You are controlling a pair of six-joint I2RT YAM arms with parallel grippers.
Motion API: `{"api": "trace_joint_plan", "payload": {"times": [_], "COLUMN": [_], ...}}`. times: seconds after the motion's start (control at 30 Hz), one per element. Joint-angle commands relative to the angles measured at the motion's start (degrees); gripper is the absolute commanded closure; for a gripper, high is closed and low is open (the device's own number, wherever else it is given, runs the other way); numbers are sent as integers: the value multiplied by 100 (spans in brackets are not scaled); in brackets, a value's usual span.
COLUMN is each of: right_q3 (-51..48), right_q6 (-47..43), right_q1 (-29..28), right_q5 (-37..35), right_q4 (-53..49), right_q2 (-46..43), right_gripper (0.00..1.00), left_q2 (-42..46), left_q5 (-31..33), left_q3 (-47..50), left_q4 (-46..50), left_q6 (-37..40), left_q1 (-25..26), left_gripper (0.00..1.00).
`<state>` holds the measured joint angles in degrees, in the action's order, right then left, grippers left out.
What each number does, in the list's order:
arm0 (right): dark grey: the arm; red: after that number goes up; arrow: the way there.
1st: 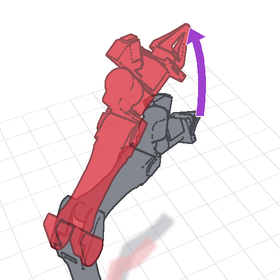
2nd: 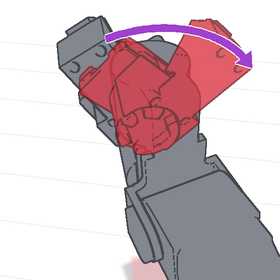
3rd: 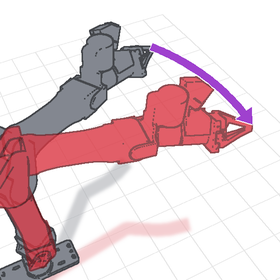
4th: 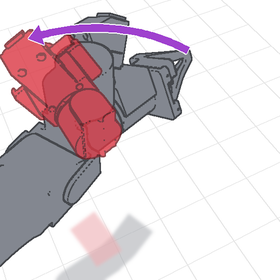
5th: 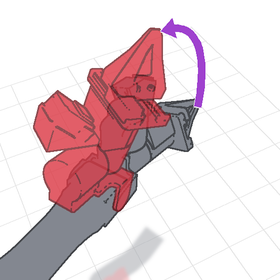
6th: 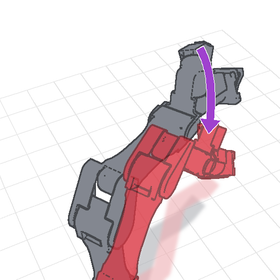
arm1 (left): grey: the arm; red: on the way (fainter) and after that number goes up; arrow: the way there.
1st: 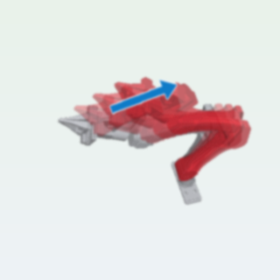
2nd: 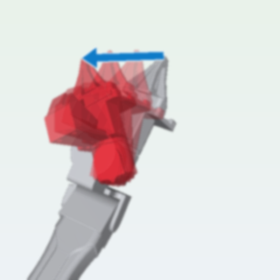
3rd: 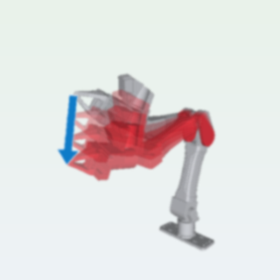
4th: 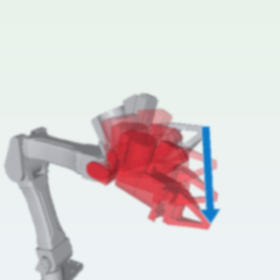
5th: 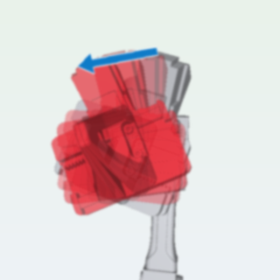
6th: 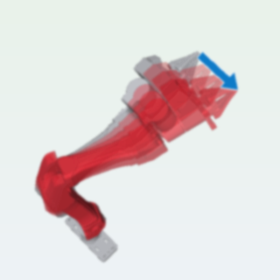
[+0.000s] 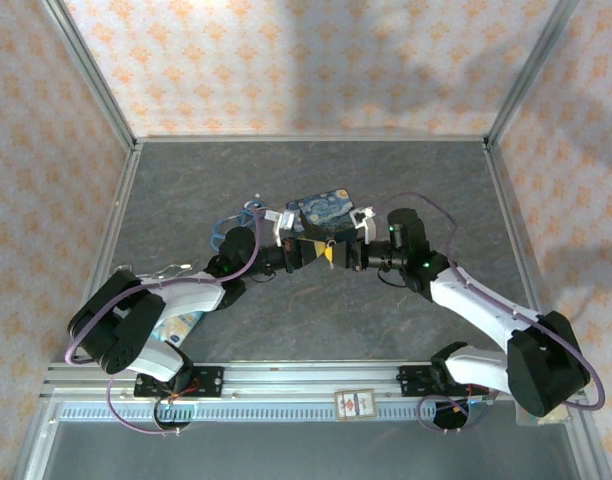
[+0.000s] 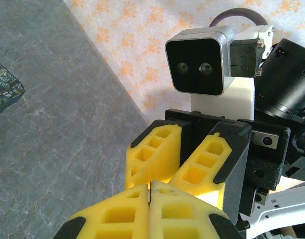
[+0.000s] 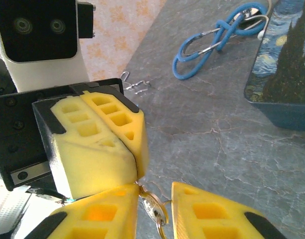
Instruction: Unlock a padlock with a key
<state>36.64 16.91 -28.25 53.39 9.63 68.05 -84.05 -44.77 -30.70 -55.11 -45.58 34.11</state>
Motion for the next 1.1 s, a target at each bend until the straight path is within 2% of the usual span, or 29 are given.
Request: {"api": "trace_joint_plan", "payload": {"times": [0.0,0.2,0.23,0.27,0.3,0.33,0.37,0.4,0.5,0.63,0.73,0.83,0.97,1.07], "right_q3": [-116,-109,-81,-33,27,79,141,194,390,589,885,1123,1015,893], "right_q6": [207,111,61,-12,-112,-202,-316,-417,-725,-947,-1214,-1763,-2479,-2776], "right_q1": [21,14,21,15,21,21,21,17,21,11,-112,-464,-1076,-1333], "right_q5": [277,212,163,88,0,-101,-238,-406,-901,-1520,-2141,-3116,-4640,-5271], "right_q4": [493,379,317,206,72,-42,-177,-295,-626,-683,-837,-985,-585,-224], "right_q2": [127,156,150,139,126,112,86,69,42,80,247,407,313,238], "right_gripper": [80,100,100,100,100,100,100,100,100,100,100,100,100,100], "left_q2": [-114,-176,-166,-133,-86,-33,49,157,480,738,738,659,529,481], "left_q5": [-329,-295,-228,-103,35,197,440,738,1514,2141,2317,2429,2566,2708], "left_q3": [-138,-171,-181,-172,-166,-143,-138,-129,-82,11,-87,-223,-475,-482], "left_q4": [-668,-733,-691,-598,-490,-388,-201,56,707,1147,1353,1297,1412,1332], "left_q6": [-193,-292,-299,-329,-381,-441,-526,-588,-874,-1417,-1786,-2142,-2377,-2611], "left_q1": [13,8,0,-15,-47,-70,-96,-107,-106,-97,-56,16,117,170], "left_gripper": [100,100,100,88,67,52,42,37,35,36,38,40,41,41]}}
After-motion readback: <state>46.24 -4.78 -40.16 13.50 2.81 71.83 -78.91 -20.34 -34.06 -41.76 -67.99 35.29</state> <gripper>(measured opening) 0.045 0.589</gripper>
